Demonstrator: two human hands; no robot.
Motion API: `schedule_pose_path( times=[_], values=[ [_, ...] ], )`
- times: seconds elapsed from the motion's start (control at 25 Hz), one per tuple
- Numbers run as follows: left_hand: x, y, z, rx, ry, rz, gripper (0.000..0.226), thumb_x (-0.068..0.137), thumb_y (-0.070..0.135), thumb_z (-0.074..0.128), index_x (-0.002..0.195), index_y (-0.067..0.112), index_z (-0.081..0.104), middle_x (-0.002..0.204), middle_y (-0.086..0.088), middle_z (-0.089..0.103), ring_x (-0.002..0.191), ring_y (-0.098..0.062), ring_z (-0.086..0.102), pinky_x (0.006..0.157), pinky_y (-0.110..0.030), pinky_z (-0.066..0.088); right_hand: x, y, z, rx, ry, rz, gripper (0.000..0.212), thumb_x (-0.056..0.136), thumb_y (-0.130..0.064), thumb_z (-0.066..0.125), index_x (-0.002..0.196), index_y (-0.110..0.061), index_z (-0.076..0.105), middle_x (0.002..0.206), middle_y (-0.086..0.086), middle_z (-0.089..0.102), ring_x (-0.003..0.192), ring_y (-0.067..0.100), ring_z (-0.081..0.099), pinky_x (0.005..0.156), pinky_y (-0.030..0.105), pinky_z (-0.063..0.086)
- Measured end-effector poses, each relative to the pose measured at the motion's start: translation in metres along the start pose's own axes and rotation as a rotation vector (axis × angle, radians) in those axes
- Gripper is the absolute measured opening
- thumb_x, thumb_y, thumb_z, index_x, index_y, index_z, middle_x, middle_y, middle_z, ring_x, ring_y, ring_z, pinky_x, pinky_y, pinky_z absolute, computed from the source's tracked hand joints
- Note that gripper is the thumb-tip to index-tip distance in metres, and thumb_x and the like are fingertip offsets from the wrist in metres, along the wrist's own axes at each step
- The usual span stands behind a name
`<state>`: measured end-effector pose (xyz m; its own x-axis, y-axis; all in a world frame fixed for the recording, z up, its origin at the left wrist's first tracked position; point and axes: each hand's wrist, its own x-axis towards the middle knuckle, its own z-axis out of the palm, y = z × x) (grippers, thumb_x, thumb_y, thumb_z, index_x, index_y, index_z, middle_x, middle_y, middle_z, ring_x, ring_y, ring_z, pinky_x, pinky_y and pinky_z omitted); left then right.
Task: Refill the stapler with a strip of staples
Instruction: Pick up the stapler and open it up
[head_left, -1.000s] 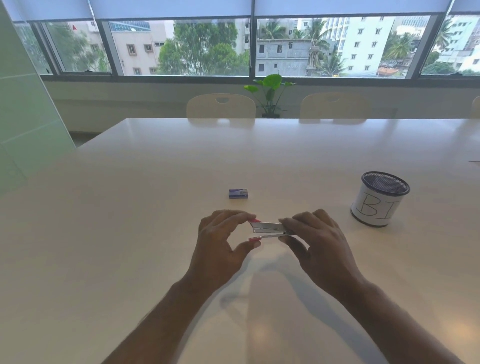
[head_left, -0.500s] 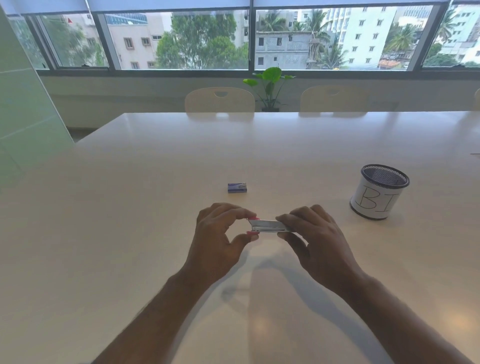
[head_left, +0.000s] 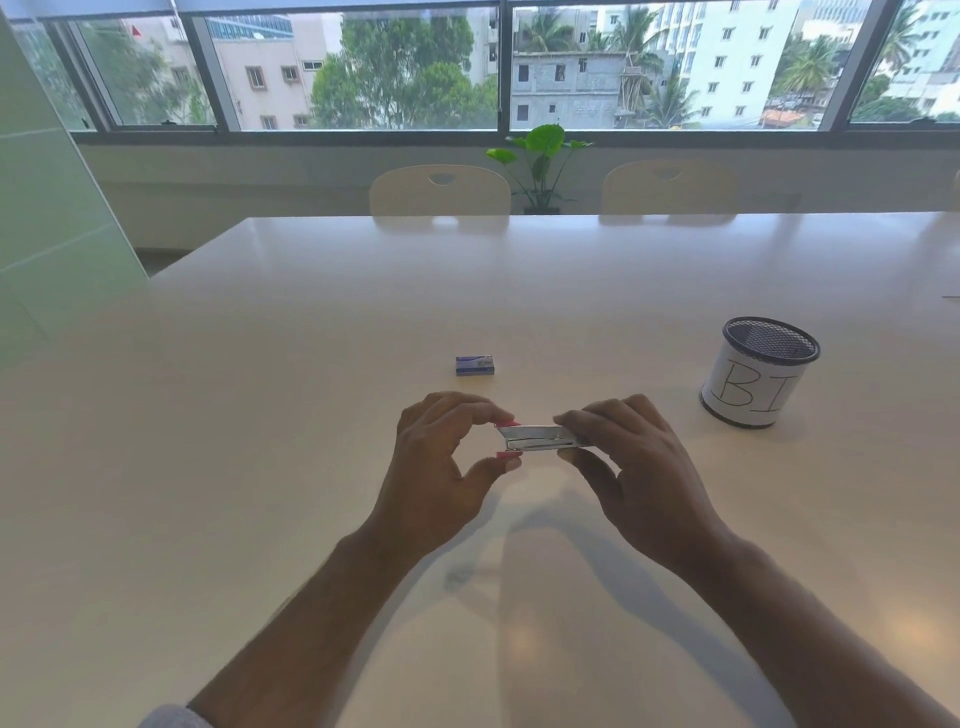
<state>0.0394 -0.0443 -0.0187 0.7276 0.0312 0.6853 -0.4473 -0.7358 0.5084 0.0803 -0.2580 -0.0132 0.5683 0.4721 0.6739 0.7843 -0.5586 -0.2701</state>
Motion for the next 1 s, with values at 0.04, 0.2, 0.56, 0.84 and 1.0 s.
schedule_pose_path(
  times=[0.04,0.2,0.56,0.84,1.0],
  values=[
    [0.0008,0.0007,-0.0007,-0.001,0.007,0.006,0.029,0.072,0.034,0.078,0.099,0.032,0.068,0.101,0.035,0.056,0.102,0.009,0.052,0.093,-0.032,0.042,-0.0004,-0.0004,0.0002,0.003,0.000,0.001,0.032,0.087,-0.020,0.066,0.119,-0.017,0.063,0.097,-0.002,0.066,0.085,0.021,0.051,0.071,0.039,0.051],
    [0.0013,0.0024,-0.0030,0.006,0.027,0.021,0.032,0.072,0.037,0.078,0.103,0.032,0.068,0.105,0.034,0.056,0.104,0.006,0.054,0.094,-0.027,0.040,-0.0019,-0.0046,0.0022,-0.016,0.000,-0.021,0.039,0.089,-0.018,0.063,0.127,-0.018,0.057,0.102,-0.002,0.065,0.088,0.022,0.051,0.073,0.037,0.050],
    [-0.0001,0.0002,-0.0026,-0.004,-0.036,-0.020,0.037,0.070,0.040,0.078,0.106,0.034,0.068,0.106,0.033,0.057,0.106,0.006,0.055,0.095,-0.030,0.042,-0.0018,-0.0040,0.0014,-0.018,-0.038,-0.005,0.031,0.086,-0.017,0.068,0.117,-0.018,0.063,0.098,-0.003,0.067,0.087,0.022,0.051,0.072,0.040,0.051],
    [-0.0006,-0.0004,-0.0012,0.006,-0.042,-0.028,0.034,0.070,0.037,0.078,0.103,0.035,0.068,0.102,0.037,0.055,0.101,0.009,0.053,0.092,-0.032,0.045,-0.0038,-0.0079,0.0040,-0.018,-0.092,0.017,0.048,0.085,-0.016,0.069,0.131,-0.017,0.056,0.099,-0.001,0.064,0.088,0.022,0.050,0.072,0.039,0.050],
    [-0.0055,0.0016,0.0047,-0.001,-0.082,-0.043,0.038,0.073,0.038,0.076,0.110,0.034,0.065,0.111,0.026,0.058,0.105,0.004,0.053,0.098,-0.033,0.044,-0.0034,-0.0046,0.0018,-0.031,-0.127,0.040,0.040,0.084,-0.018,0.071,0.123,-0.019,0.062,0.099,-0.002,0.064,0.090,0.021,0.050,0.073,0.037,0.048]
  ],
)
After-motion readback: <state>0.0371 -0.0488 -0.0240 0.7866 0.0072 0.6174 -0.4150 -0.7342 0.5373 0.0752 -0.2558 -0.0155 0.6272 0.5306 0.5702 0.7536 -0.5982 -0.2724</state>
